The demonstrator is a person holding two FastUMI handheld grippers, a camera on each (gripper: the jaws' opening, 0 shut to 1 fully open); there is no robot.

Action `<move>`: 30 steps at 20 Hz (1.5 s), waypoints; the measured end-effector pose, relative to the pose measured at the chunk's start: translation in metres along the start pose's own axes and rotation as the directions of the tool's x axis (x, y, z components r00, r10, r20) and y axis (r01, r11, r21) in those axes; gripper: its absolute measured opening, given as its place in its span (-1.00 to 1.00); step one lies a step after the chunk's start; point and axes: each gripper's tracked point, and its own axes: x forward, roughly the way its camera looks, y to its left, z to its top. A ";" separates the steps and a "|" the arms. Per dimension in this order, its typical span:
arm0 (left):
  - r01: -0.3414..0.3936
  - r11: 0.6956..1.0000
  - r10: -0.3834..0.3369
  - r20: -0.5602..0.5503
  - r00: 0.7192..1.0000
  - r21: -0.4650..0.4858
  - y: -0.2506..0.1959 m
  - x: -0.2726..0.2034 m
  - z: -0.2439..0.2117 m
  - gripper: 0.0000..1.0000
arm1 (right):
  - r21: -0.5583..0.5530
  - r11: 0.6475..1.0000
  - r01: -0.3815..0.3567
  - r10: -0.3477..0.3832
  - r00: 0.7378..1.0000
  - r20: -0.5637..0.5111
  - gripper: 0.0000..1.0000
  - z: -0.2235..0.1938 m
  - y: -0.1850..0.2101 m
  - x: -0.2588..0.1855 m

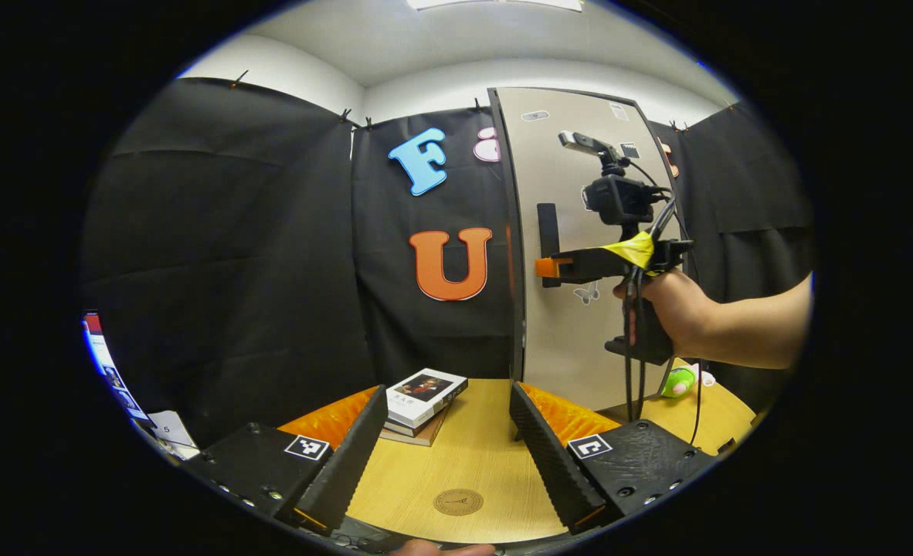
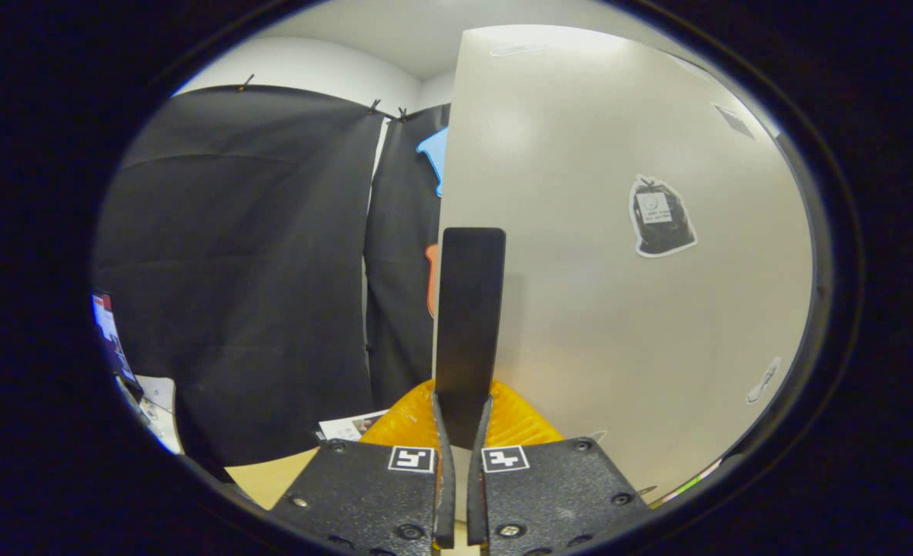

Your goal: Open the cabinet door with the right hand, grasp the bottle in the cabinet with the left hand and place it on the coaster, then close the cabinet door with the right hand.

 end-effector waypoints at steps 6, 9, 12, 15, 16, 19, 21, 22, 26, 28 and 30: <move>0.040 0.999 -0.041 -0.035 0.999 -0.028 -0.003 0.006 -0.013 0.92 | 0.041 0.999 -0.025 0.025 1.000 0.002 -0.82 -0.005 0.008 -0.060; 0.056 0.998 -0.057 -0.029 0.998 -0.034 -0.010 -0.004 -0.010 0.92 | 0.058 0.998 -0.023 0.023 1.000 0.002 -0.82 -0.007 0.008 -0.080; 0.072 0.997 -0.073 -0.039 0.997 -0.029 -0.012 -0.005 -0.013 0.92 | 0.079 0.997 -0.014 0.013 1.000 0.019 -0.82 -0.007 0.003 -0.103; 0.080 0.997 -0.081 -0.033 0.996 -0.021 -0.012 -0.008 -0.011 0.92 | 0.099 0.995 -0.014 0.013 1.000 0.013 -0.81 -0.007 0.003 -0.122; 0.084 0.996 -0.085 -0.034 0.996 -0.020 -0.013 -0.009 -0.011 0.93 | 0.099 0.995 -0.013 0.012 1.000 0.012 -0.82 -0.009 0.003 -0.121; 0.091 0.996 -0.091 -0.030 0.995 -0.017 -0.014 -0.008 -0.009 0.92 | 0.111 0.994 -0.016 0.014 1.000 0.015 -0.82 -0.010 0.002 -0.130; 0.097 0.995 -0.097 -0.032 0.995 -0.017 -0.016 -0.008 -0.009 0.92 | 0.111 0.994 -0.012 0.011 1.000 0.013 -0.82 -0.010 0.002 -0.140; 0.099 0.995 -0.100 -0.032 0.995 -0.017 -0.016 -0.008 -0.008 0.92 | 0.111 0.994 -0.010 0.009 1.000 0.011 -0.82 -0.010 0.002 -0.147; 0.132 0.991 -0.133 -0.037 0.990 -0.014 -0.028 -0.007 -0.007 0.92 | 0.123 0.992 -0.001 0.001 1.000 0.000 -0.82 -0.010 -0.003 -0.167; 0.158 0.987 -0.158 -0.031 0.987 -0.006 -0.037 -0.007 -0.004 0.92 | 0.133 0.991 0.006 -0.006 1.000 -0.005 -0.82 -0.010 -0.006 -0.173; 0.186 0.983 -0.186 -0.037 0.982 0.002 -0.047 -0.005 -0.007 0.92 | 0.141 0.990 0.019 -0.018 1.000 -0.008 -0.82 -0.011 -0.009 -0.176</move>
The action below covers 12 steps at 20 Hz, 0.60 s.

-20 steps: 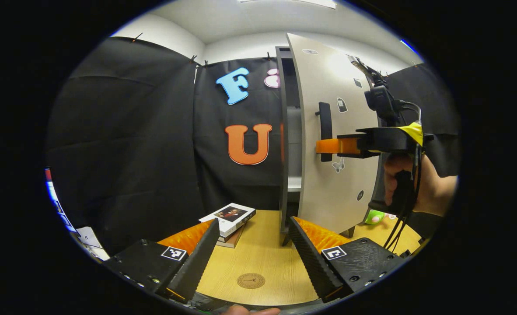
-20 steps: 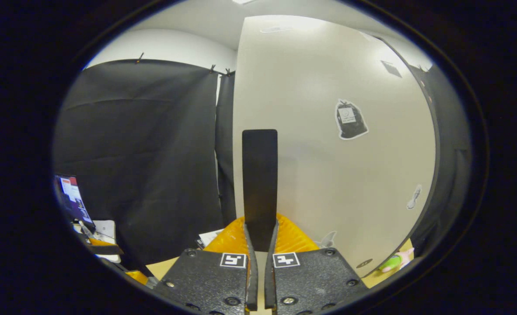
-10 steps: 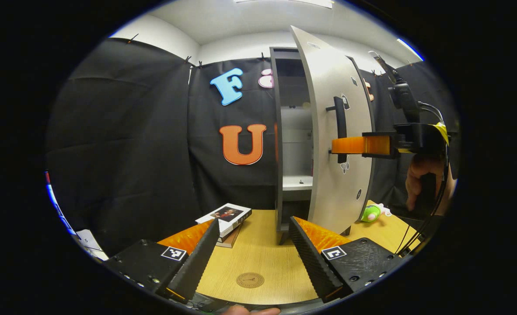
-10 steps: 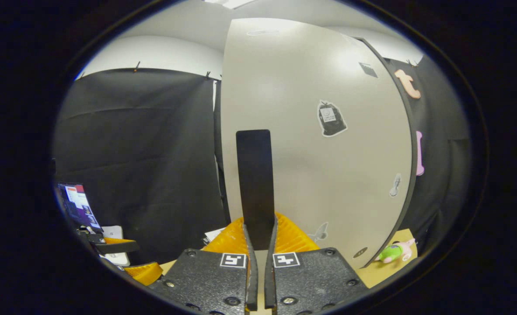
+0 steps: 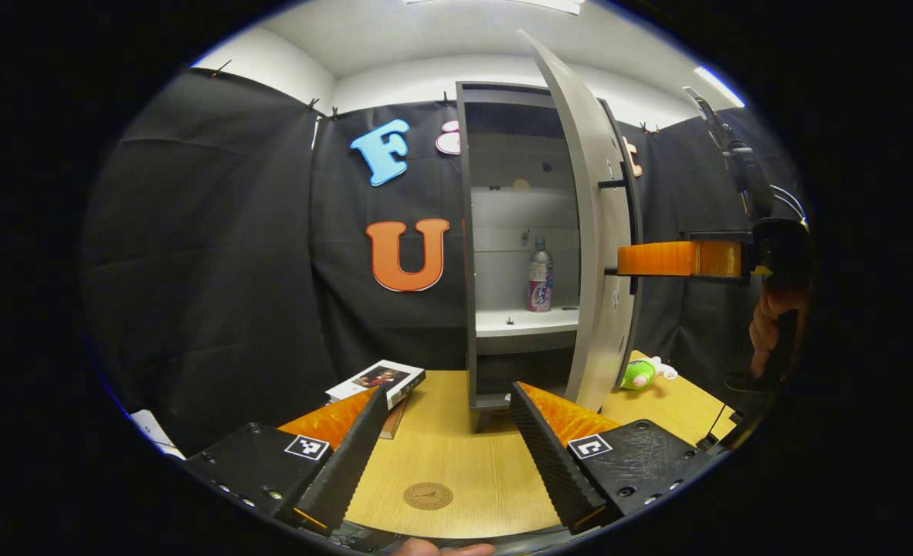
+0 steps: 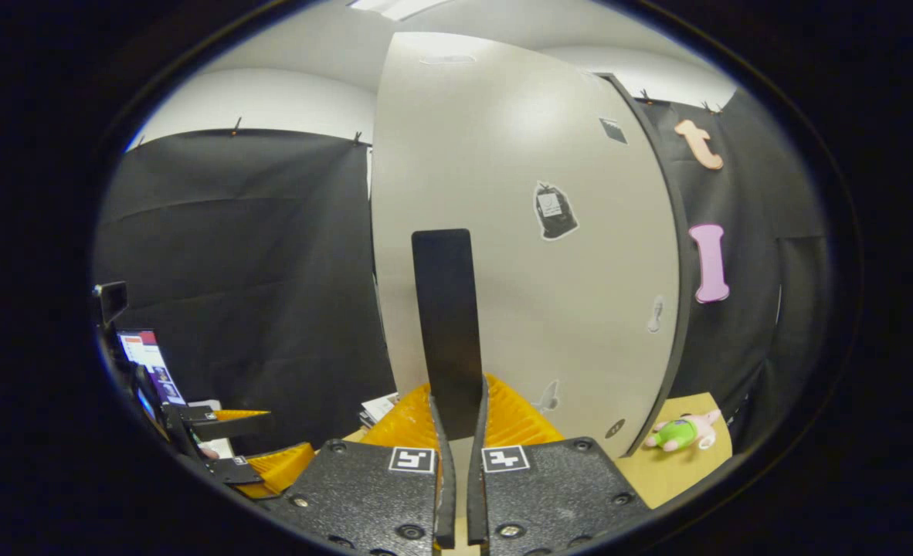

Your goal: Open the cabinet door with the right hand, grasp the bottle in the cabinet with the left hand and place it on the coaster, then close the cabinet door with the right hand.

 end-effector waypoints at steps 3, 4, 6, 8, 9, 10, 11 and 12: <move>0.048 0.999 -0.048 0.005 0.999 0.008 -0.017 0.006 0.003 0.93 | 0.011 1.000 0.022 -0.022 1.000 0.000 -0.82 0.000 -0.007 -0.007; 0.064 0.998 -0.065 0.011 0.998 0.007 -0.023 0.008 0.005 0.92 | 0.014 1.000 0.028 -0.028 1.000 -0.001 -0.82 0.001 -0.007 -0.009; 0.096 0.995 -0.096 0.013 0.995 0.005 -0.036 0.013 0.006 0.92 | 0.004 0.999 0.031 -0.031 0.999 -0.005 -0.82 0.000 -0.010 -0.013; 0.128 0.992 -0.128 0.014 0.992 0.000 -0.048 0.018 0.006 0.92 | 0.007 0.999 0.042 -0.042 0.999 -0.016 -0.82 0.000 -0.012 -0.019; 0.143 0.990 -0.143 0.017 0.990 -0.002 -0.053 0.021 0.006 0.92 | 0.011 0.999 0.053 -0.053 0.998 -0.019 -0.82 0.000 -0.013 -0.021; 0.158 0.987 -0.158 0.021 0.987 -0.003 -0.058 0.024 0.007 0.92 | 0.016 0.998 0.065 -0.065 0.998 -0.020 -0.82 0.000 -0.014 -0.023; 0.172 0.985 -0.172 0.022 0.985 -0.006 -0.063 0.027 0.008 0.92 | 0.022 0.997 0.077 -0.076 0.997 -0.021 -0.83 0.000 -0.015 -0.024; 0.185 0.983 -0.185 0.025 0.982 -0.012 -0.068 0.029 0.008 0.92 | 0.019 0.996 0.089 -0.088 0.996 -0.020 -0.82 0.000 -0.016 -0.028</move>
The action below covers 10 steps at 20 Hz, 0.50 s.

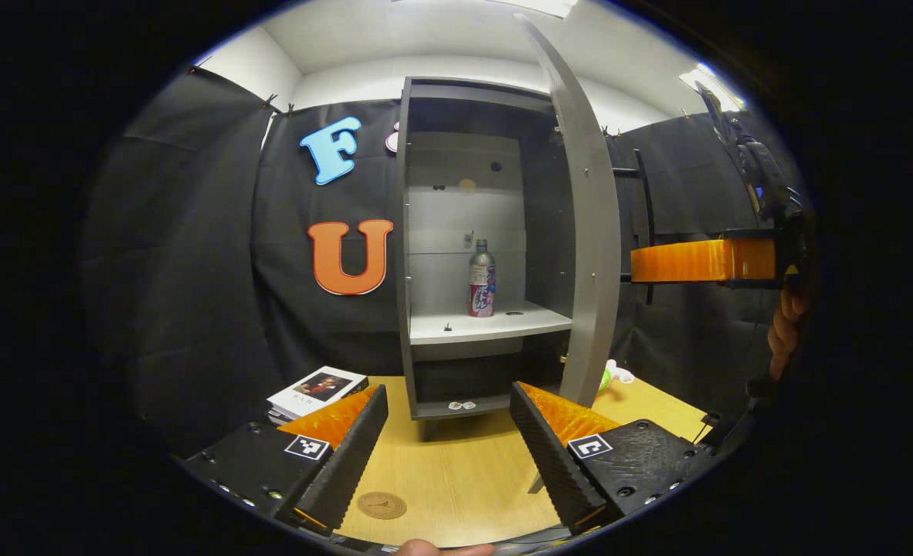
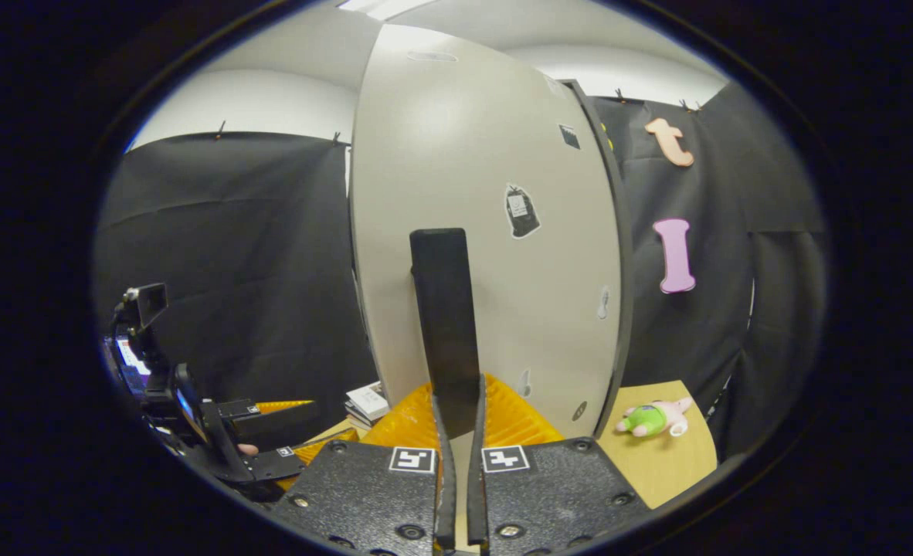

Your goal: Open the cabinet door with the right hand, grasp the bottle in the cabinet with the left hand and place it on the coaster, then close the cabinet door with the right hand.

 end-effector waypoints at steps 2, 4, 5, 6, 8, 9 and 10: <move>0.034 0.999 -0.034 0.003 0.999 -0.018 -0.009 0.009 0.001 0.92 | -0.001 1.000 0.025 -0.025 1.000 0.002 -0.82 0.000 -0.003 -0.006; 0.053 0.998 -0.053 0.007 0.999 -0.018 -0.014 0.019 0.002 0.92 | -0.006 0.999 0.054 -0.054 0.999 0.005 -0.82 0.000 -0.006 -0.011; 0.066 0.998 -0.066 0.004 0.998 -0.018 -0.018 0.024 0.003 0.92 | -0.011 0.997 0.071 -0.071 0.997 0.010 -0.82 0.001 -0.009 -0.015; 0.080 0.997 -0.080 0.002 0.997 -0.019 -0.023 0.028 0.003 0.92 | -0.013 0.995 0.096 -0.096 0.995 0.018 -0.84 0.002 -0.011 -0.013; 0.104 0.994 -0.103 0.014 0.995 -0.022 -0.030 0.038 0.006 0.94 | 0.008 0.992 0.125 -0.126 0.992 0.022 -0.84 0.001 -0.015 -0.017; 0.110 0.994 -0.110 0.018 0.994 -0.017 -0.035 0.043 0.007 0.92 | 0.023 0.990 0.138 -0.139 0.990 0.024 -0.84 0.001 -0.016 -0.021; 0.118 0.993 -0.118 0.015 0.993 -0.014 -0.038 0.049 0.008 0.92 | 0.032 0.988 0.152 -0.152 0.988 0.023 -0.85 0.001 -0.017 -0.026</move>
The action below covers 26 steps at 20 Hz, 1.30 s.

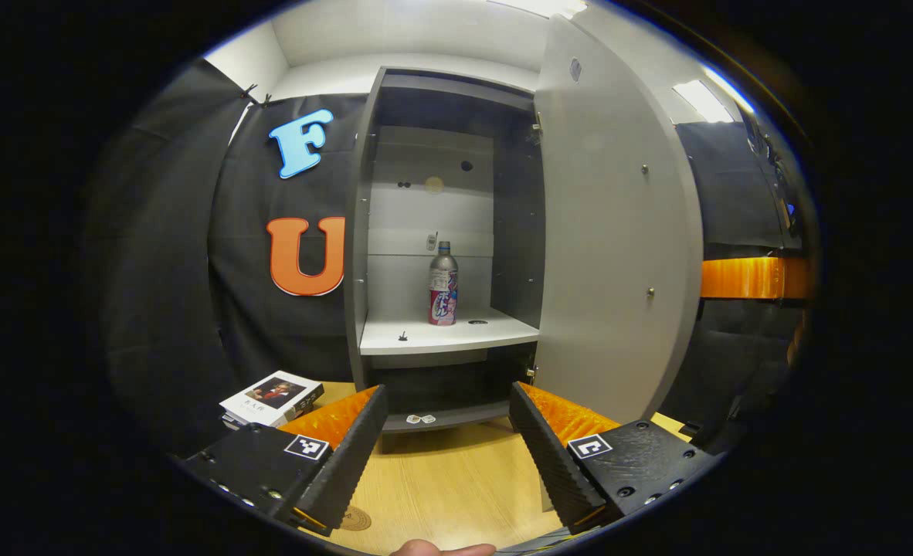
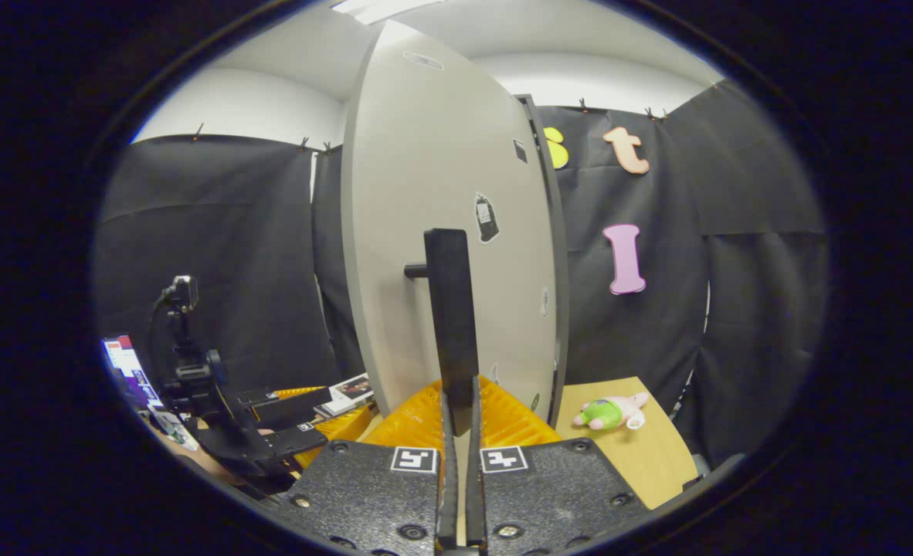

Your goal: Open the cabinet door with the right hand, grasp the bottle in the cabinet with the left hand and place it on the coaster, then close the cabinet door with the right hand.

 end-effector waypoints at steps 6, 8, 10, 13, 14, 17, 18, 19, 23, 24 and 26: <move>0.042 0.999 -0.042 -0.014 0.999 0.001 -0.021 0.036 -0.001 0.93 | 0.016 0.990 0.138 -0.139 0.990 0.017 -0.87 0.009 -0.040 -0.023; 0.054 0.998 -0.054 -0.020 0.998 -0.011 -0.030 0.050 -0.001 0.93 | 0.025 0.981 0.192 -0.192 0.981 0.022 -0.87 0.010 -0.061 -0.025; 0.072 0.997 -0.073 -0.010 0.997 -0.026 -0.041 0.065 0.005 0.93 | 0.057 0.970 0.236 -0.238 0.971 0.027 -0.87 0.010 -0.081 -0.028; 0.037 0.999 -0.037 0.026 0.999 0.012 -0.042 0.090 0.020 0.93 | 0.090 0.951 0.297 -0.301 0.953 0.033 -0.89 0.017 -0.113 -0.032; 0.025 0.999 -0.026 0.035 0.999 0.021 -0.042 0.103 0.025 0.92 | 0.097 0.944 0.315 -0.320 0.947 0.036 -0.89 0.019 -0.121 -0.035; -0.011 0.999 0.008 0.076 0.997 0.041 -0.039 0.147 0.042 0.93 | 0.114 0.953 0.280 -0.286 0.957 0.040 -0.92 0.019 -0.118 -0.035; -0.037 0.998 0.031 0.106 0.994 0.053 -0.036 0.160 0.050 0.93 | 0.098 0.958 0.270 -0.275 0.961 0.039 -0.92 0.018 -0.115 -0.036; -0.058 0.996 0.047 0.136 0.990 0.074 -0.032 0.175 0.058 0.93 | 0.077 0.960 0.268 -0.271 0.962 0.037 -0.92 0.017 -0.115 -0.035; -0.121 0.985 0.098 0.183 0.978 0.124 -0.020 0.231 0.073 0.92 | 0.074 0.969 0.235 -0.240 0.968 0.074 -0.92 0.024 -0.116 -0.041; -0.137 0.983 0.112 0.191 0.975 0.122 -0.016 0.241 0.077 0.92 | 0.085 0.969 0.232 -0.239 0.966 0.094 -0.75 0.027 -0.119 -0.044; -0.166 0.981 0.141 0.219 0.965 0.097 -0.012 0.263 0.091 0.92 | 0.093 0.957 0.276 -0.285 0.953 0.105 -0.03 0.026 -0.144 -0.054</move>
